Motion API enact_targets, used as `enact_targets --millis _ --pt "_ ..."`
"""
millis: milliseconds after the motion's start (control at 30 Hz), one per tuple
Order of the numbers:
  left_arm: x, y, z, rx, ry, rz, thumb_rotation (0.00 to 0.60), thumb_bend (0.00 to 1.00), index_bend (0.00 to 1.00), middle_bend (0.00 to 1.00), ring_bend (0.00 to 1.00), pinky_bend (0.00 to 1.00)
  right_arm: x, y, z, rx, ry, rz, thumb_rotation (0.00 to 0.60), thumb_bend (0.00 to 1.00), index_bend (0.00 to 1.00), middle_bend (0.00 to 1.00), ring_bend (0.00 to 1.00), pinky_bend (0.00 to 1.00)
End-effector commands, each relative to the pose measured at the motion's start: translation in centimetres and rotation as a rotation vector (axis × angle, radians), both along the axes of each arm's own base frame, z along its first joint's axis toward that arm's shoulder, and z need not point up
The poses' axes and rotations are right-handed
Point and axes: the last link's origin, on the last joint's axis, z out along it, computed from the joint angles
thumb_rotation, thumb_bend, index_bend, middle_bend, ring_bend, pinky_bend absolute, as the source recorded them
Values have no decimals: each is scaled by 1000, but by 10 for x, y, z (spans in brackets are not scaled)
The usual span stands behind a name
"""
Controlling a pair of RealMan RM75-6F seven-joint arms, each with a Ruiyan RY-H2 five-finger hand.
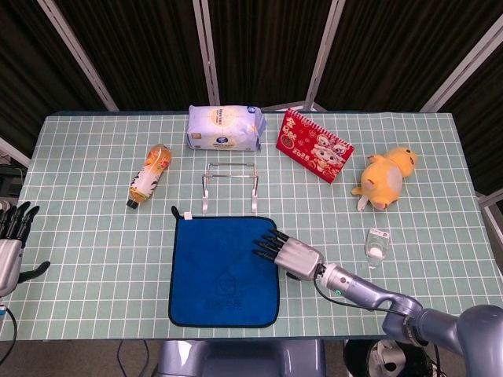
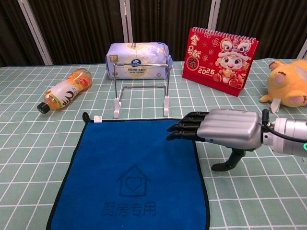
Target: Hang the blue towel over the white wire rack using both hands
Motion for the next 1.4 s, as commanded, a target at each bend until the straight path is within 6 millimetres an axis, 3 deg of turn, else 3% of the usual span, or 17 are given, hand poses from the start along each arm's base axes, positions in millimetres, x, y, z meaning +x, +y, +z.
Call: enact_targets --millis 33,233,633,1400 --pt "-1 1 0 -1 -2 2 600 0 0 0 0 0 5 -1 -4 -3 -11 5 600 302 29 0 0 0" --pt "0 2 -1 -11 -5 2 600 0 0 0 0 0 15 -3 -10 -18 -34 5 600 303 36 0 0 0" --pt "0 4 -1 -17 -12 6 600 0 0 0 0 0 16 -1 -21 -10 -7 1 600 302 46 1 0 0" --pt "1 4 0 -21 -25 6 600 0 0 0 0 0 12 0 -14 -17 33 20 600 301 62 16 0 0"
